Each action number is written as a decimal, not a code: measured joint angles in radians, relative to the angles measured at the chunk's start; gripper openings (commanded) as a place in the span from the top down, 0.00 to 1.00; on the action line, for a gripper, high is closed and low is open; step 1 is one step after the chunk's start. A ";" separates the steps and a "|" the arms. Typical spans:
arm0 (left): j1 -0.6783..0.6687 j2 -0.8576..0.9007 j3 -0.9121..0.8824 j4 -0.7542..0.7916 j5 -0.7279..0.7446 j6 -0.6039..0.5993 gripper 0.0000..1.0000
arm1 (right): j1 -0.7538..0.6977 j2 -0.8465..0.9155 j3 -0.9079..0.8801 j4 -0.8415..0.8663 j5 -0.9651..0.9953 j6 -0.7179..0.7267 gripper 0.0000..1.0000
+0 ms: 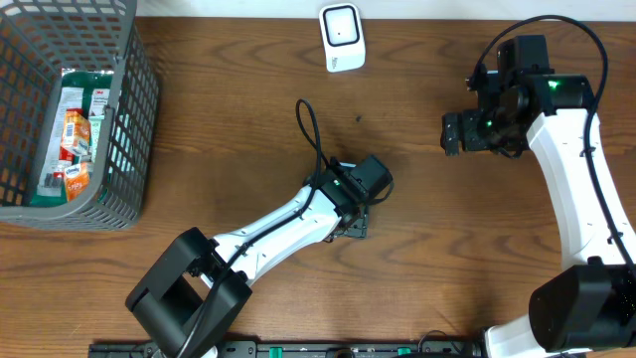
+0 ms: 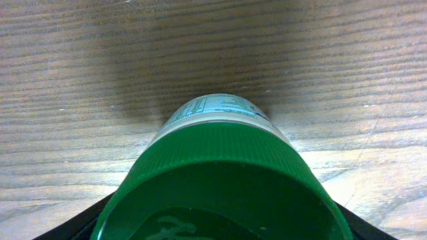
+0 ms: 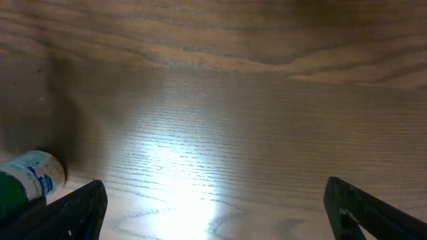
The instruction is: Scan the item barcode
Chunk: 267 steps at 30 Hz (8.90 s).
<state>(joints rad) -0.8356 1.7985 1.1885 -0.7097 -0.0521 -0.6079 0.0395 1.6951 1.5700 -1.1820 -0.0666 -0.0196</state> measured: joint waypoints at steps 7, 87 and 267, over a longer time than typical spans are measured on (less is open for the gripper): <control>0.000 0.000 0.000 -0.015 0.000 0.008 0.24 | 0.000 0.000 0.000 0.000 0.000 0.000 0.01; -0.001 0.001 -0.035 0.032 0.000 0.116 0.34 | 0.000 0.000 0.000 0.000 0.000 0.000 0.01; 0.634 -0.355 0.758 -0.684 -0.280 0.028 0.05 | 0.466 0.000 -0.445 0.354 0.074 0.698 0.03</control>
<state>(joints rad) -0.2016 1.4437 1.9465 -1.3941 -0.3321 -0.5800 0.5053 1.6951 1.1248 -0.8280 0.0071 0.6788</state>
